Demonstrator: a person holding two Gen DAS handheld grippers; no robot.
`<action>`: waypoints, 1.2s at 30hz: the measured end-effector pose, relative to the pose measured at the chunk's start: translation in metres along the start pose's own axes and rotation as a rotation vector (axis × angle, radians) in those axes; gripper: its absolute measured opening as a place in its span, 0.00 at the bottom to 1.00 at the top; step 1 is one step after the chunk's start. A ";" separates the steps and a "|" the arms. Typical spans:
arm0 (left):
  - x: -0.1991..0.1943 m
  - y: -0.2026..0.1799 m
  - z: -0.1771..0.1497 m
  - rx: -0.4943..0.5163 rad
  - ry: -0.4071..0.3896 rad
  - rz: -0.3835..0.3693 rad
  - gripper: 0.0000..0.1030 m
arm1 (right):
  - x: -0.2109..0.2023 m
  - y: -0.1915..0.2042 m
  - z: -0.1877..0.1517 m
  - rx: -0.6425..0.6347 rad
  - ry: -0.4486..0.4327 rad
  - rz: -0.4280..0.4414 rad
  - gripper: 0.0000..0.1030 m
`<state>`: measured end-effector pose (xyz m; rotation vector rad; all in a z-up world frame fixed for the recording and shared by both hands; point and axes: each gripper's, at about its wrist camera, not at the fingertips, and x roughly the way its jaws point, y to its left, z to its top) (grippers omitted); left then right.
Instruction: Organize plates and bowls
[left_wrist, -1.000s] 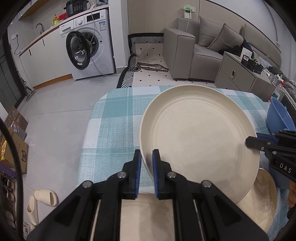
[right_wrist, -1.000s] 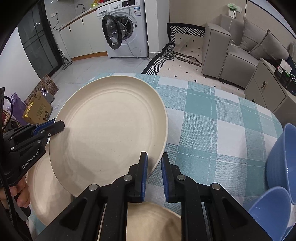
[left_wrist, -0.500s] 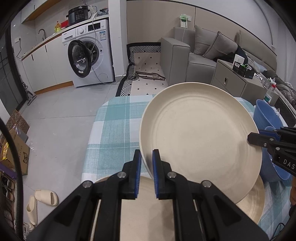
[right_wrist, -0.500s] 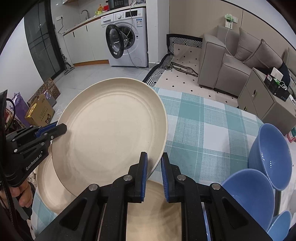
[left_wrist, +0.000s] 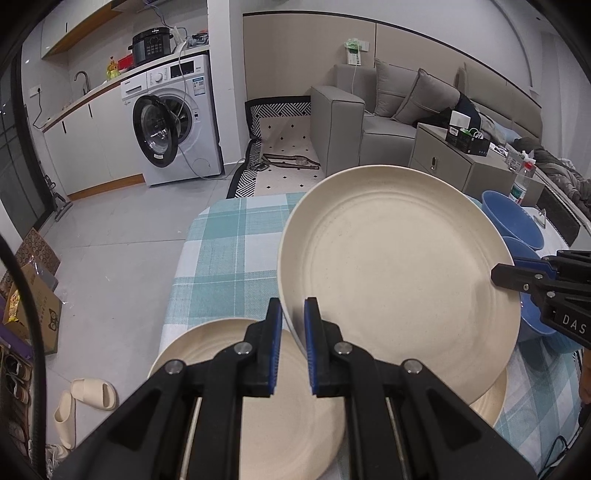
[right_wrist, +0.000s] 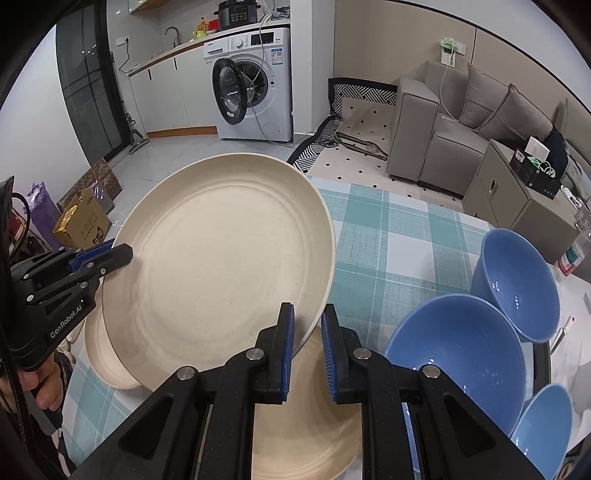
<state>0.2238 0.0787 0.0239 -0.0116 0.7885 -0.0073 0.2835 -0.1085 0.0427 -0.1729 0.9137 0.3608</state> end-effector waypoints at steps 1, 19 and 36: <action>-0.003 -0.002 -0.002 0.002 -0.002 0.001 0.09 | -0.004 -0.001 -0.004 0.004 -0.001 0.002 0.14; -0.029 -0.038 -0.037 0.052 -0.004 -0.017 0.10 | -0.043 -0.020 -0.061 0.038 -0.019 0.000 0.15; -0.014 -0.045 -0.072 0.058 0.037 -0.004 0.10 | -0.019 -0.023 -0.098 0.066 0.009 0.036 0.15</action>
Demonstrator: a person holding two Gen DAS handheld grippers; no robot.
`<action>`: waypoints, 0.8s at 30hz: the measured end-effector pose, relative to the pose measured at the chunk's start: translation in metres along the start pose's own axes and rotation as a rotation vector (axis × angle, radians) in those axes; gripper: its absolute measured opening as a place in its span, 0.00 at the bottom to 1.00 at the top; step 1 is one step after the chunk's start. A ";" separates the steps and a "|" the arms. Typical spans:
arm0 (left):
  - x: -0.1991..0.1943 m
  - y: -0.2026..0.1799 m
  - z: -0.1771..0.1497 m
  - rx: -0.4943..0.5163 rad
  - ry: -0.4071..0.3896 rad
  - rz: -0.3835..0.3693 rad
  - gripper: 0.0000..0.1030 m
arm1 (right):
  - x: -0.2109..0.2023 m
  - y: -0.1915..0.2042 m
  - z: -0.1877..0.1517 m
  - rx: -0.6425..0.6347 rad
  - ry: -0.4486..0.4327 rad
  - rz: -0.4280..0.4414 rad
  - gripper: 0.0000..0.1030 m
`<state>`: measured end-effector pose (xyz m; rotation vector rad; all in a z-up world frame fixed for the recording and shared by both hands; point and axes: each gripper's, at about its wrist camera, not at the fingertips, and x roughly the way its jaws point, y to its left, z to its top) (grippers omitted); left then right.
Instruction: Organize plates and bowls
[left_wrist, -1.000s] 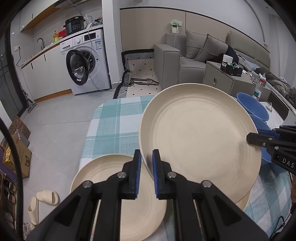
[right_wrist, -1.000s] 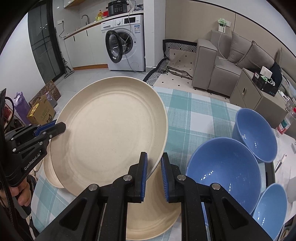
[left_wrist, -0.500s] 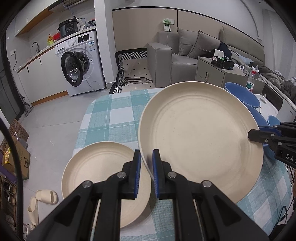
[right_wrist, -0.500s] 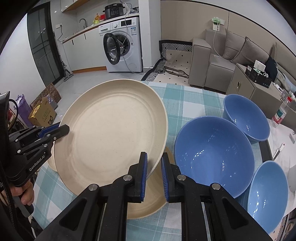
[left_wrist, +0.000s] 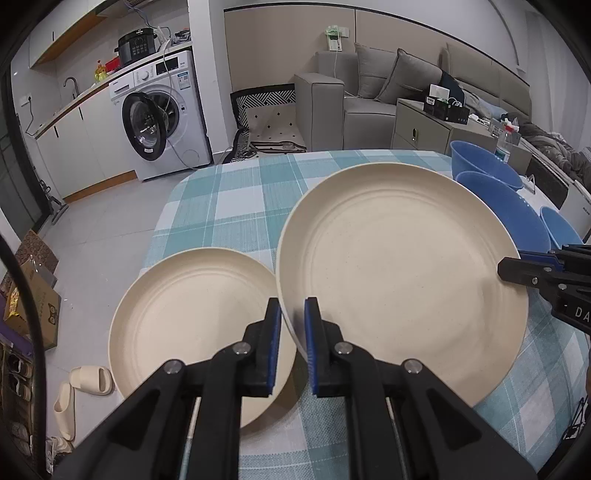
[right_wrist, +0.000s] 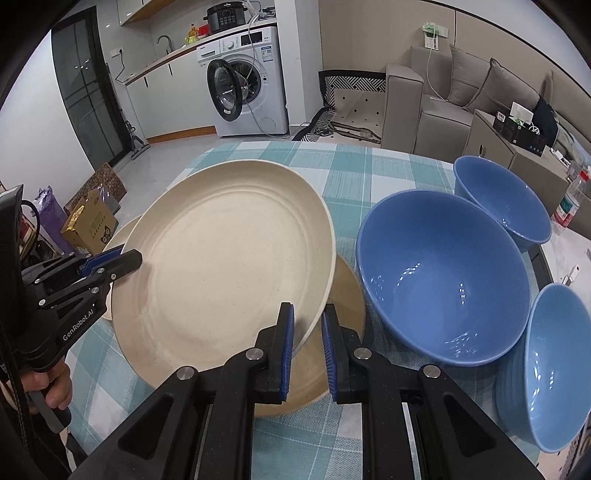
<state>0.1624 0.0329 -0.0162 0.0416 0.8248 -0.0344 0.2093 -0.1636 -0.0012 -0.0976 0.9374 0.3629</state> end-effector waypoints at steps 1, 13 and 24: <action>0.001 0.000 -0.001 0.001 0.002 0.000 0.10 | 0.002 -0.001 0.000 0.001 0.003 0.000 0.15; 0.023 -0.006 -0.012 0.009 0.041 -0.012 0.10 | 0.025 -0.010 -0.014 0.008 0.026 -0.014 0.15; 0.036 -0.016 -0.015 0.041 0.060 -0.006 0.10 | 0.038 -0.017 -0.024 0.012 0.043 -0.039 0.15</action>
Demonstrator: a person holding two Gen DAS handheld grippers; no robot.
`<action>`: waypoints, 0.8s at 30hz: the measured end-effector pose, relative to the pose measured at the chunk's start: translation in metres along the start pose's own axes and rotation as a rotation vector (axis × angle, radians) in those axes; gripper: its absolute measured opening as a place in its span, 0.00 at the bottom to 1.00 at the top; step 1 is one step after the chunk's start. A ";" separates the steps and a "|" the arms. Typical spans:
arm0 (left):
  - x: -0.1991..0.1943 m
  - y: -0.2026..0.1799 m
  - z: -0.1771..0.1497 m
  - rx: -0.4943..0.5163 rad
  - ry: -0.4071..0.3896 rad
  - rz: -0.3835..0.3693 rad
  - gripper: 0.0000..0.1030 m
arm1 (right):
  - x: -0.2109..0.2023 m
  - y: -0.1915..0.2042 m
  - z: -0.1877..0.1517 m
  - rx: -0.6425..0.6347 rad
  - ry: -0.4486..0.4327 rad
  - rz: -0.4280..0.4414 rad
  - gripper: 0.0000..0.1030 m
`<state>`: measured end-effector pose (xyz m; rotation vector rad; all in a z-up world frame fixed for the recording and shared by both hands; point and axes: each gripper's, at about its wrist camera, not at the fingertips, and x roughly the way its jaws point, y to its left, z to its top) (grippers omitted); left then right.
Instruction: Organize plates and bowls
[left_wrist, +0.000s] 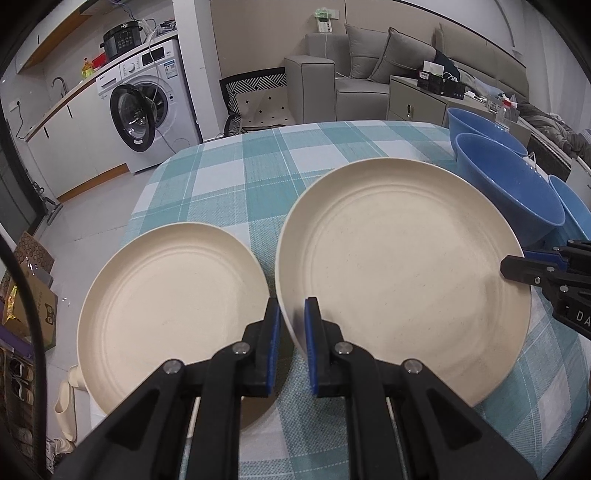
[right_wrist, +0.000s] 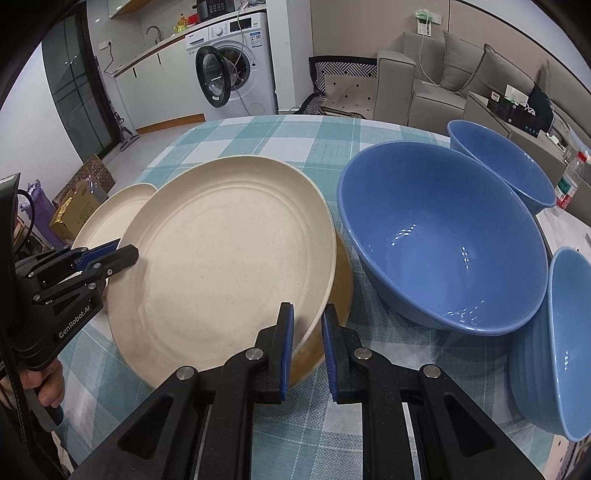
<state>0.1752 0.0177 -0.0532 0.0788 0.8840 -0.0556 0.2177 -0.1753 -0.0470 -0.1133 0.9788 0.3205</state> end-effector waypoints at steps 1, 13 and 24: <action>0.001 -0.002 0.000 0.003 0.002 0.000 0.10 | 0.001 0.000 -0.001 -0.001 0.000 -0.004 0.15; 0.007 -0.008 0.001 0.017 0.013 0.004 0.10 | 0.005 0.002 -0.005 -0.008 0.002 -0.051 0.15; 0.013 -0.012 0.000 0.033 0.023 0.010 0.10 | 0.014 0.006 -0.010 -0.036 0.017 -0.100 0.15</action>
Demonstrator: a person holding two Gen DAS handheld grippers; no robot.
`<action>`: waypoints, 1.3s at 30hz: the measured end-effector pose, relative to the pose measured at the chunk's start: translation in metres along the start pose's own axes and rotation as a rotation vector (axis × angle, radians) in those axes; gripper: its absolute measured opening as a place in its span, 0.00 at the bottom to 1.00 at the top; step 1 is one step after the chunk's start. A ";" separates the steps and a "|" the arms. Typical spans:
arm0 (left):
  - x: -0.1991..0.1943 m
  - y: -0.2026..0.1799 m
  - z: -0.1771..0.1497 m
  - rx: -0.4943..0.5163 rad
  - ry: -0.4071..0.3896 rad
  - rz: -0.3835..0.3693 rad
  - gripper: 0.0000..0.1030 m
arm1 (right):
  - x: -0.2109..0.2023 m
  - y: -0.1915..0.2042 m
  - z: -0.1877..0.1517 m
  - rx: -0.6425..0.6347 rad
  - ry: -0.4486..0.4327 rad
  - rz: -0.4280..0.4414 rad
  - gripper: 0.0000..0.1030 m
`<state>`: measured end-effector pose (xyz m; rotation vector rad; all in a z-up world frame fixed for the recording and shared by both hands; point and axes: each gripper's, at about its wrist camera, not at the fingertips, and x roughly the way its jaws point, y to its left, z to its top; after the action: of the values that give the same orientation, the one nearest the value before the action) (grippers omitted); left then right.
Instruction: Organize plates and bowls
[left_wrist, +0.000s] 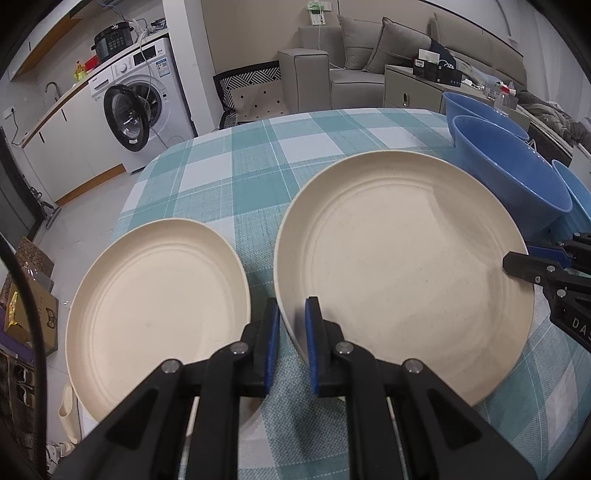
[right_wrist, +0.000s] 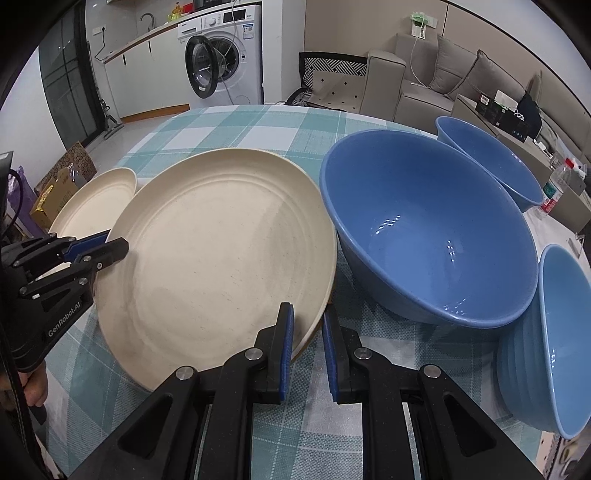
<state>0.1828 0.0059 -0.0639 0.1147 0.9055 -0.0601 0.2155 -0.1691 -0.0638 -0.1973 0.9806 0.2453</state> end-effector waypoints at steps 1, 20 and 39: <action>0.000 -0.001 0.000 0.003 0.001 0.003 0.10 | 0.001 0.000 0.000 -0.001 0.000 -0.003 0.15; 0.004 -0.007 -0.001 0.030 0.021 -0.023 0.34 | 0.009 0.002 -0.002 -0.032 0.020 -0.018 0.20; -0.057 0.041 -0.017 -0.126 -0.100 -0.057 0.75 | -0.061 0.006 0.007 0.003 -0.173 0.170 0.89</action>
<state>0.1386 0.0485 -0.0266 -0.0309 0.8100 -0.0611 0.1868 -0.1690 -0.0090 -0.0881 0.8267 0.4103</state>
